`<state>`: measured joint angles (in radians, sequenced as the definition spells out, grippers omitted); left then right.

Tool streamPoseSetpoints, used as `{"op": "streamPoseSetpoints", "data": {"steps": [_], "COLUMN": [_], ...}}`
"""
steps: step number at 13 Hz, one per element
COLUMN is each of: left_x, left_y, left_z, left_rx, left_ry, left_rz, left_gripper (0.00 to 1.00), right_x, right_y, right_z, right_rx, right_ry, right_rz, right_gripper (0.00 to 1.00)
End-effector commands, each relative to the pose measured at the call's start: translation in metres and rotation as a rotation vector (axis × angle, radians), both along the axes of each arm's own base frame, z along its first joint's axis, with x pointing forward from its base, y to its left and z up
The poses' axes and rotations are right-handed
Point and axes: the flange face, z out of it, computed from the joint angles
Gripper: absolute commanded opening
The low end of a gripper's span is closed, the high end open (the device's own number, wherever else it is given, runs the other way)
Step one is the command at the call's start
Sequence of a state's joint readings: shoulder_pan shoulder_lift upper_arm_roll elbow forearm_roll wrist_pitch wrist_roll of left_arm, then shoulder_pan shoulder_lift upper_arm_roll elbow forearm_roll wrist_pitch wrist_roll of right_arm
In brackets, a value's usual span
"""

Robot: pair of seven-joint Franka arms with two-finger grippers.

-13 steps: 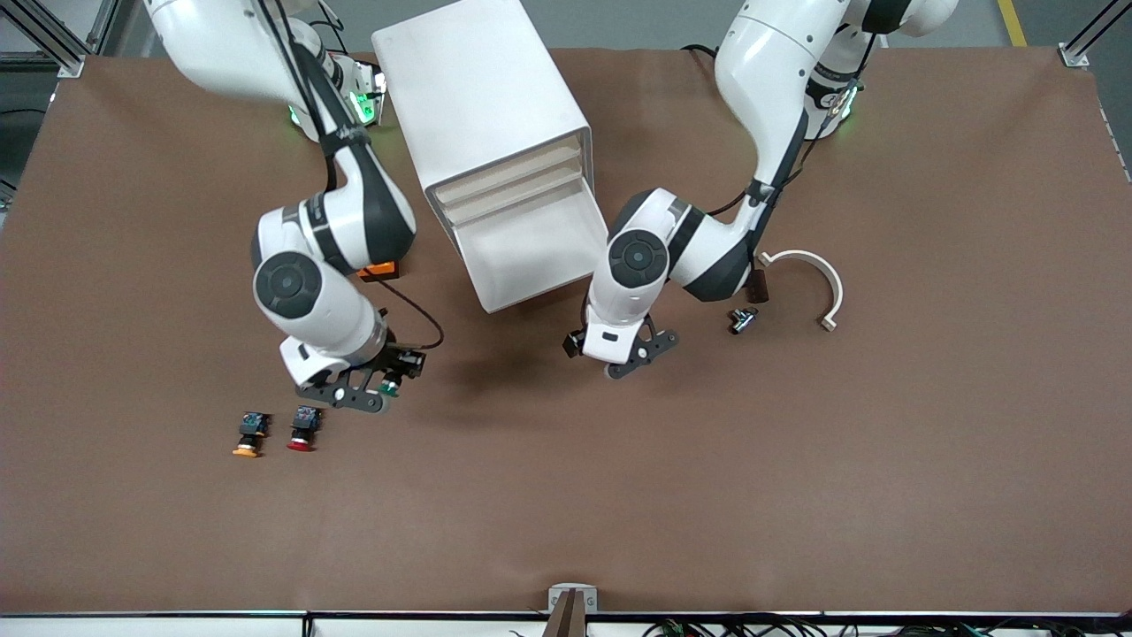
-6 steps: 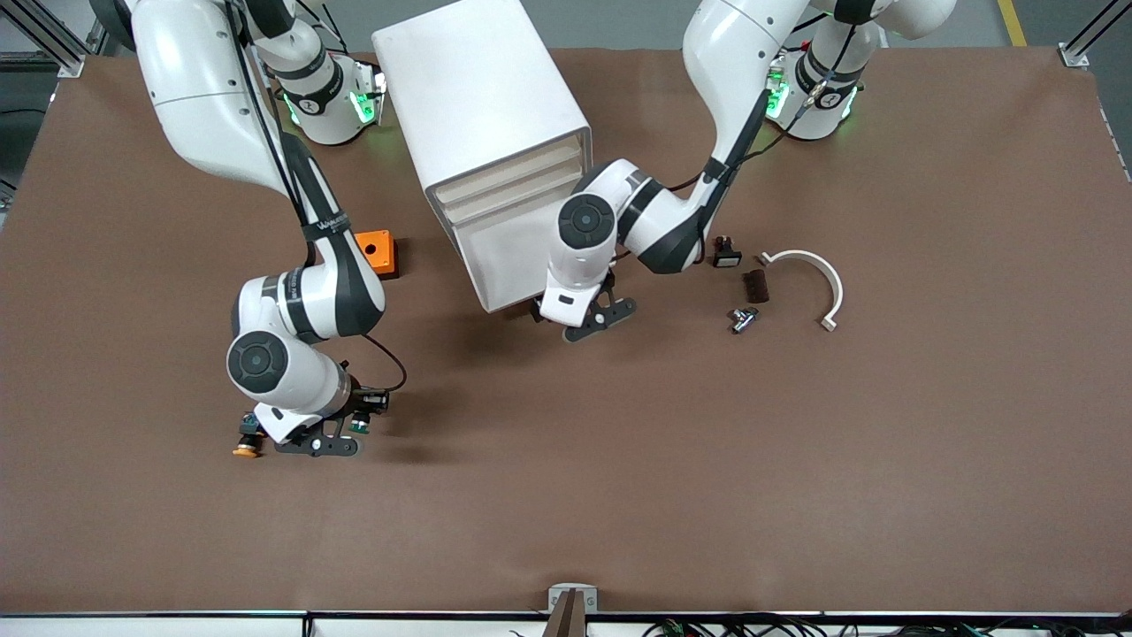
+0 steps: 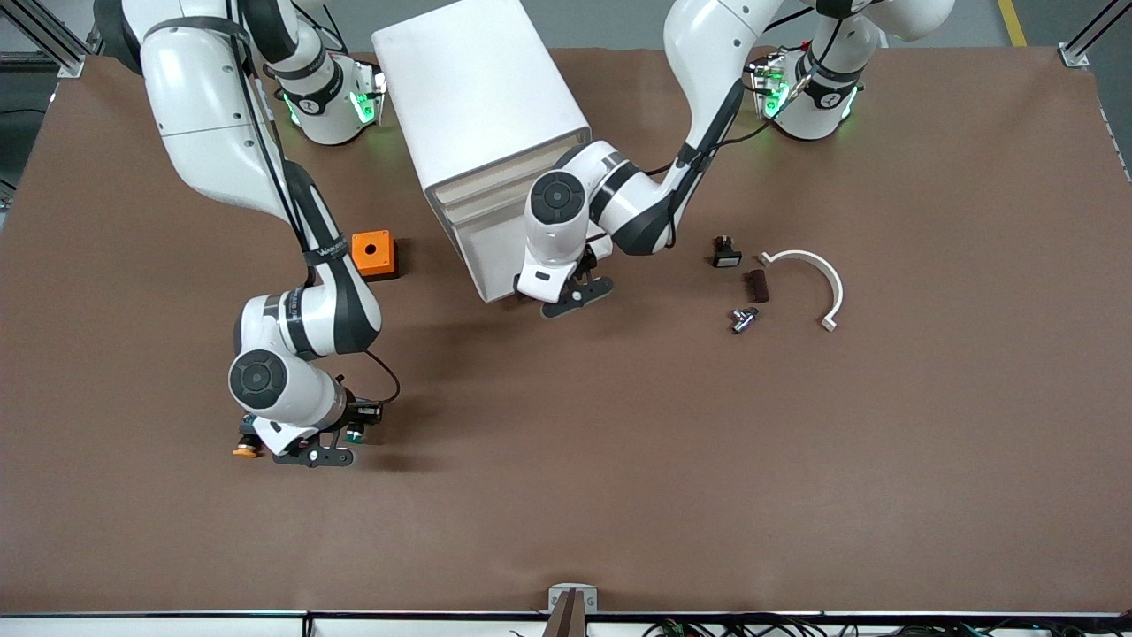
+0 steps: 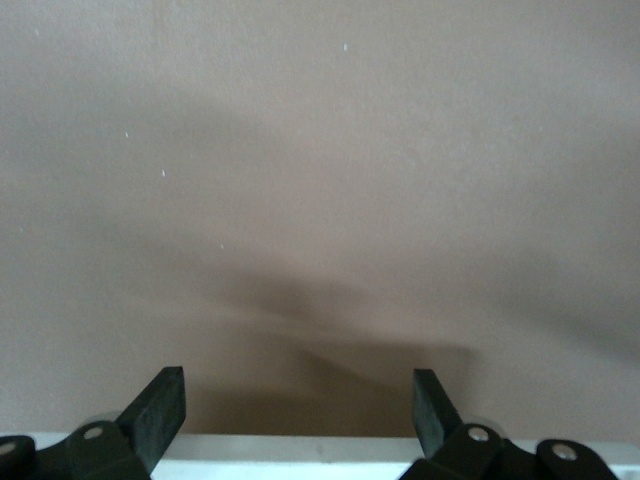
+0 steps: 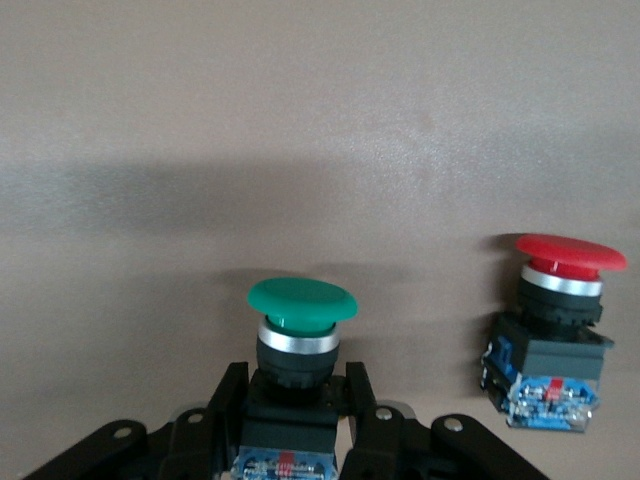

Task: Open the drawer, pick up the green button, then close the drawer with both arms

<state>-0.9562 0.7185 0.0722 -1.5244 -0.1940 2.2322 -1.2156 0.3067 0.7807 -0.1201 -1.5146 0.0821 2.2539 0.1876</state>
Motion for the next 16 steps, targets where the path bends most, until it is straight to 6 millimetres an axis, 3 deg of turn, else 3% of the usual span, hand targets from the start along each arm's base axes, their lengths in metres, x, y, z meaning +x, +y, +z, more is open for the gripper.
{"op": "streamPoseSetpoints", "data": {"steps": [1,10,16], "left_x": [-0.011,-0.037,-0.044], "left_y": [-0.008,-0.026,-0.03], "left_z": [0.0,-0.01,-0.021], "left_rx": [-0.033,-0.158,-0.207], "left_ry": [0.04,0.23,0.325], "left_rz": [0.036,0.17,0.247], "left_gripper": [1.0,1.0,1.0], "right_x": [0.016,0.026,0.022], "right_y": [-0.011,-0.008,-0.026], "right_z": [-0.001,-0.009,-0.016], "right_rx": [0.009,0.007,-0.014], "right_ry": [-0.016,-0.027,-0.009], "right_rz": [0.031,0.024,0.013], "right_gripper": [0.01,0.02,0.02]}}
